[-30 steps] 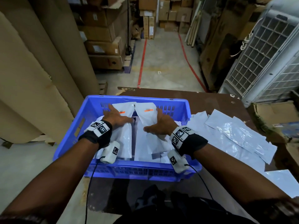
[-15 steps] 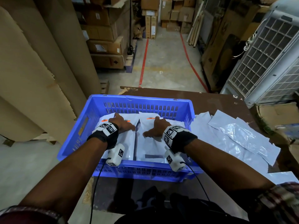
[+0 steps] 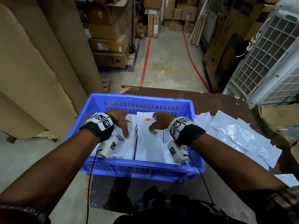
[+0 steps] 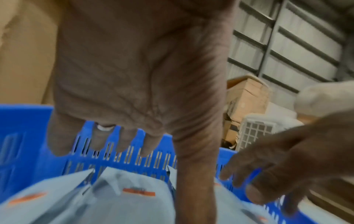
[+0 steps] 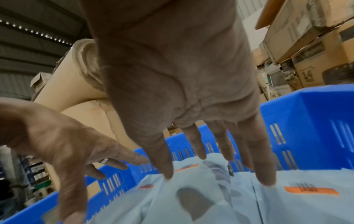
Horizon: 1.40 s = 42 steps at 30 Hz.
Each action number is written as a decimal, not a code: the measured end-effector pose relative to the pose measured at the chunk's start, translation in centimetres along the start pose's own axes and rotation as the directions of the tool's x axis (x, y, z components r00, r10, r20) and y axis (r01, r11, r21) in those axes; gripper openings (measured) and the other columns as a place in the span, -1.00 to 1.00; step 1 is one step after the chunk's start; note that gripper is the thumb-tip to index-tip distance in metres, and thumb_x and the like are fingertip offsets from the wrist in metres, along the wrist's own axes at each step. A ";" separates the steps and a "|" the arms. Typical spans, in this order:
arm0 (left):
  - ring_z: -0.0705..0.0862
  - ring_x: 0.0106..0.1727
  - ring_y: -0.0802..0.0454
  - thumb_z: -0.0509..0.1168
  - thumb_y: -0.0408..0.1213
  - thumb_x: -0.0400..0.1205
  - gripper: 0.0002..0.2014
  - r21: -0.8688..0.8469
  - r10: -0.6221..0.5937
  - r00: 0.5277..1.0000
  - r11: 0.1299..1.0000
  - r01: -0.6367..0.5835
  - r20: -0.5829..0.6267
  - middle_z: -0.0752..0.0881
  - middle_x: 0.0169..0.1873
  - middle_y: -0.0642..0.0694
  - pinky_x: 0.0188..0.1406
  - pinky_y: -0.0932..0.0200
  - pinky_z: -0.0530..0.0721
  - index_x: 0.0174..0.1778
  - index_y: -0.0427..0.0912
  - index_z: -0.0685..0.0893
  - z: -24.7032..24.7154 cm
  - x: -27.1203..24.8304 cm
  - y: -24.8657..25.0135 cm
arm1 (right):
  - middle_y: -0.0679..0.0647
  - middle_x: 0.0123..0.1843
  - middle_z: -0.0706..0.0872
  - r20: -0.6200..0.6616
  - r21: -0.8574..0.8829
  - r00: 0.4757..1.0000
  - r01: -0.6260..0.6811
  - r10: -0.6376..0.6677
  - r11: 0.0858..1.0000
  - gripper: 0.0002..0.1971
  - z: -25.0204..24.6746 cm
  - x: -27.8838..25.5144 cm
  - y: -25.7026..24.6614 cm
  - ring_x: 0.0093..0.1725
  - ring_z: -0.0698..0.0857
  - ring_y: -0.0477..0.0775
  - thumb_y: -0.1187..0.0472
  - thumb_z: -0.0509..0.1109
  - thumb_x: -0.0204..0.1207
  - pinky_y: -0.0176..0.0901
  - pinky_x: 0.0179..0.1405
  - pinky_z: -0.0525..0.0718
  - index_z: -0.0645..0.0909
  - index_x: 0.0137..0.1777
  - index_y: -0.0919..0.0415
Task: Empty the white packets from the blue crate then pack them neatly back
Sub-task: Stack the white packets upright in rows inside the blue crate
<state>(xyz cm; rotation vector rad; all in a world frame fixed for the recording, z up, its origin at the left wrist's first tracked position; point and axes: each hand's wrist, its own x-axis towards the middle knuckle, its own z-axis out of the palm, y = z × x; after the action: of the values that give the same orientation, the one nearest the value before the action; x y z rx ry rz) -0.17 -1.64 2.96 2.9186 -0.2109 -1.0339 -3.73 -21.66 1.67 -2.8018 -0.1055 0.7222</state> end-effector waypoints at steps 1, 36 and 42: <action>0.19 0.69 -0.09 0.70 -0.04 0.27 0.20 0.055 0.023 1.000 0.998 -0.024 0.018 0.17 0.71 -0.04 0.63 -0.01 0.26 0.73 -0.04 0.10 0.0 0.0 0.1 | 0.19 0.53 0.51 0.030 -0.010 0.999 0.032 -0.032 0.999 -0.38 -0.2 0.1 0.1 0.37 0.56 0.16 -0.07 0.55 0.45 0.02 0.35 0.55 0.46 0.42 0.19; 0.09 0.72 0.01 0.62 -0.24 0.42 0.16 0.003 0.054 0.986 0.998 -0.055 0.155 -0.18 0.73 0.10 0.29 0.39 0.49 0.75 0.04 -0.09 3.7 2.7 -1.0 | 0.17 0.62 0.39 0.165 -0.097 0.984 0.080 -0.063 0.992 0.12 2.4 -1.5 -1.1 0.54 0.47 0.22 -0.29 0.64 0.25 0.14 0.46 0.52 0.18 0.68 0.17; 0.34 0.62 -0.04 0.63 -0.13 0.39 0.02 -0.069 0.127 0.992 0.990 -0.125 0.019 0.31 0.63 0.08 0.60 -0.02 0.31 0.71 0.06 0.19 0.9 1.8 0.6 | 0.12 0.63 0.41 0.091 -0.085 0.992 0.096 -0.088 0.992 -0.10 -1.3 -2.1 0.9 0.58 0.43 0.17 -0.15 0.59 0.41 0.03 0.49 0.42 0.30 0.65 0.20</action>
<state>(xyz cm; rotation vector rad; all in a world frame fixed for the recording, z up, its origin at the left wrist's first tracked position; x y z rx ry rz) 0.55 -2.43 1.17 2.7940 -0.3490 -1.0348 -4.98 -23.06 3.54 -2.8275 -0.2881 0.8366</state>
